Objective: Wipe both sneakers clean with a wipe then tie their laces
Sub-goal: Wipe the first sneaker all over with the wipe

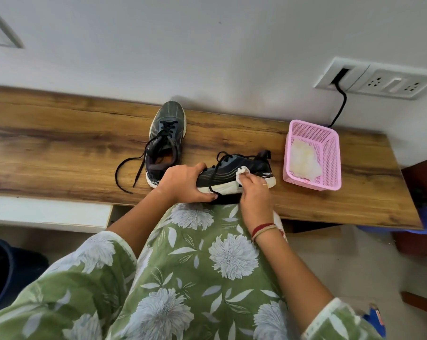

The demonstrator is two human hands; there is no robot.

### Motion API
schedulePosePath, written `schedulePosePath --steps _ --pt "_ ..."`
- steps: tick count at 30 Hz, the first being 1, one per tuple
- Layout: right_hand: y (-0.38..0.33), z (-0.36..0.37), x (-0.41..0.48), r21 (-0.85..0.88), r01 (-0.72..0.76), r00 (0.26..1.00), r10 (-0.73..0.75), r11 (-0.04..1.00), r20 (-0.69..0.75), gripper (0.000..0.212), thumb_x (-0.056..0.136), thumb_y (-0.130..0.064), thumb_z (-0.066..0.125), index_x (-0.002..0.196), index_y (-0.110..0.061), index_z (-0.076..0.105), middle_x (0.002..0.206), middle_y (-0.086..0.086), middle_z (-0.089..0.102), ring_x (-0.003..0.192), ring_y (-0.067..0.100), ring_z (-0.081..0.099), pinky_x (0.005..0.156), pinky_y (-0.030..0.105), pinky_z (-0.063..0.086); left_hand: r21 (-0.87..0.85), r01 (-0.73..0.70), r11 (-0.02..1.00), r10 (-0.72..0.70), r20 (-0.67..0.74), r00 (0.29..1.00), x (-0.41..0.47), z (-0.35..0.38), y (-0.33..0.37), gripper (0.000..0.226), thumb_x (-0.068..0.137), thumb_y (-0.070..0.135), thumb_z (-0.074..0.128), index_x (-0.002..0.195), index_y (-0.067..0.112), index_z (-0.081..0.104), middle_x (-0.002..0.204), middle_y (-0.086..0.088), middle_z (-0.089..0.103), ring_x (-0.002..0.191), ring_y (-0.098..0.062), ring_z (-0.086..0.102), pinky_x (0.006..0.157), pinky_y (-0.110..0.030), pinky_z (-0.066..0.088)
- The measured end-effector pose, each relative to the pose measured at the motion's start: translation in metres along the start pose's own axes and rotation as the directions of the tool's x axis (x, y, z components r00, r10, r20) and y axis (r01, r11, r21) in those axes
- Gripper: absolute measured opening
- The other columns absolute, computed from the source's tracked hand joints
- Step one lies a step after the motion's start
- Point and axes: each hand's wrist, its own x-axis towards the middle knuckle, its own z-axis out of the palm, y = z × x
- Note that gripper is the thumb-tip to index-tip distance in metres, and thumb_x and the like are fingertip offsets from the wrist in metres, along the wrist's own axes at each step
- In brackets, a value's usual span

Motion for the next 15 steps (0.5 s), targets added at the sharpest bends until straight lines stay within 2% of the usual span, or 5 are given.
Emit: schedulePosePath --steps 5,9,11,13,15 --pt "-0.015 0.011 -0.006 -0.021 0.042 0.998 -0.043 0.999 -0.055 0.028 0.08 0.005 0.055 0.105 -0.001 0.068 0.097 0.015 0.068 0.09 0.032 0.06 0.076 0.042 0.055 -0.045 -0.021 0.999 0.02 -0.022 1.0 0.003 -0.001 0.0 0.098 0.047 0.089 0.03 0.117 0.023 0.052 0.074 0.003 0.066 0.075 -0.022 0.066 0.057 -0.026 0.037" --pt "-0.033 0.007 -0.015 0.106 0.199 0.977 -0.205 0.974 0.055 0.032 0.088 -0.002 0.045 0.112 -0.006 0.066 0.106 0.012 0.067 0.099 0.028 0.057 0.091 0.037 0.047 -0.078 -0.021 0.997 0.019 -0.033 0.999 0.004 0.0 0.0 0.095 0.046 0.086 0.032 0.114 0.023 0.055 0.077 0.004 0.068 0.076 -0.021 0.066 0.058 -0.025 0.037" --pt "-0.022 -0.006 -0.008 0.179 0.156 0.984 -0.168 0.972 0.053 0.036 0.088 0.003 0.047 0.118 -0.01 0.062 0.112 0.007 0.065 0.106 0.021 0.054 0.097 0.028 0.039 -0.078 -0.012 0.997 0.011 -0.015 1.0 0.004 0.0 0.0 0.095 0.046 0.087 0.032 0.114 0.024 0.054 0.078 0.003 0.069 0.077 -0.022 0.066 0.059 -0.027 0.042" --pt "-0.006 -0.019 0.004 0.136 0.065 0.997 -0.058 0.989 -0.055 0.037 0.088 0.004 0.05 0.121 -0.01 0.06 0.116 0.006 0.064 0.11 0.021 0.052 0.098 0.026 0.035 -0.076 -0.007 0.997 0.009 0.019 1.0 0.005 -0.002 -0.001 0.096 0.047 0.088 0.033 0.115 0.024 0.052 0.078 0.002 0.068 0.076 -0.022 0.066 0.061 -0.028 0.047" --pt "0.004 -0.02 0.015 -0.035 0.071 0.994 -0.074 0.997 -0.081 0.038 0.086 0.005 0.051 0.121 -0.005 0.059 0.117 0.011 0.064 0.111 0.027 0.054 0.097 0.031 0.039 -0.076 -0.011 0.997 0.014 0.042 0.999 0.005 -0.002 -0.002 0.093 0.05 0.088 0.039 0.116 0.024 0.052 0.077 0.003 0.068 0.075 -0.021 0.065 0.061 -0.028 0.048"
